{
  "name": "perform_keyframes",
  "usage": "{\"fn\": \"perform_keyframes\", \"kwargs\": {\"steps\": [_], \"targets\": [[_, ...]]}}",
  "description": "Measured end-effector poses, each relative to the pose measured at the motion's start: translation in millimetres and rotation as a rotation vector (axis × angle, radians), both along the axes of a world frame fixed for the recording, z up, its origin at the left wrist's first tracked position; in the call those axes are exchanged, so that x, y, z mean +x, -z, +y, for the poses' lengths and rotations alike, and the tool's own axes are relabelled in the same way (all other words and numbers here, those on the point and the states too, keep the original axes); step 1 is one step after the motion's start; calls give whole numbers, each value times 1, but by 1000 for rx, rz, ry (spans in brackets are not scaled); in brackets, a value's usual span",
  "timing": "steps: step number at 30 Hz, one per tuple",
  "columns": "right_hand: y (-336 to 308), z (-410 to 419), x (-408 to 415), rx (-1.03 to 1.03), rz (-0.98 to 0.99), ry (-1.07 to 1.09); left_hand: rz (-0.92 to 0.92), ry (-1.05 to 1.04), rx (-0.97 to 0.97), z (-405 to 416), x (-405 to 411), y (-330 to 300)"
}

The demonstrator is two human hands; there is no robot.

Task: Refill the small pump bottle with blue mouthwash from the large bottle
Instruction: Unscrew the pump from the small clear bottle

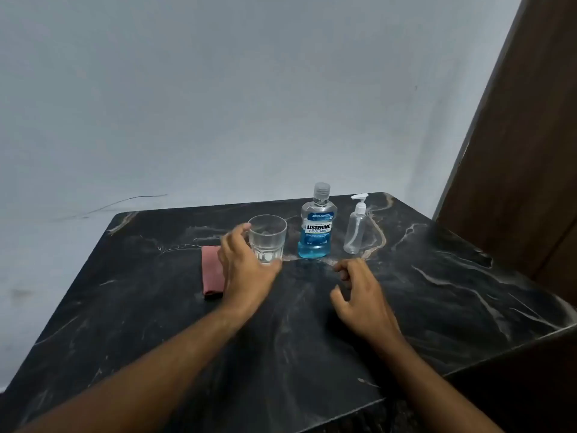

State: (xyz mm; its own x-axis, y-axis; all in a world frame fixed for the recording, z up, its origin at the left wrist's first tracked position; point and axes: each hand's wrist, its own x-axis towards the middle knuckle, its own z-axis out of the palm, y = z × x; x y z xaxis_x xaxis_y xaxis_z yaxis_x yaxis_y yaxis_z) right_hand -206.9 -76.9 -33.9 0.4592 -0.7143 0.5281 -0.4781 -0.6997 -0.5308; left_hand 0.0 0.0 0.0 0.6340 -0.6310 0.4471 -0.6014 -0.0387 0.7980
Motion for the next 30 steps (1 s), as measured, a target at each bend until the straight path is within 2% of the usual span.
{"fn": "perform_keyframes", "kwargs": {"steps": [4, 13, 17, 21, 25, 30], "targets": [[-3, 2, 1, 20, 20, 31, 154, -16, 58, -18, 10, -10], [-3, -3, 1, 38, 51, 44, 226, 19, 63, -43, 14, -8], [-3, -4, 1, 93, -24, 53, 45, -83, 8, -45, 8, -11], [-2, -12, 4, 193, -162, 95, -101, -36, -52, -54, 0, -17], [-18, -37, 8, 282, -340, 235, -165, 23, 43, -75, -3, -29], [-49, -85, 15, 314, -346, 407, -286, 90, 198, -99, -7, -43]]}}
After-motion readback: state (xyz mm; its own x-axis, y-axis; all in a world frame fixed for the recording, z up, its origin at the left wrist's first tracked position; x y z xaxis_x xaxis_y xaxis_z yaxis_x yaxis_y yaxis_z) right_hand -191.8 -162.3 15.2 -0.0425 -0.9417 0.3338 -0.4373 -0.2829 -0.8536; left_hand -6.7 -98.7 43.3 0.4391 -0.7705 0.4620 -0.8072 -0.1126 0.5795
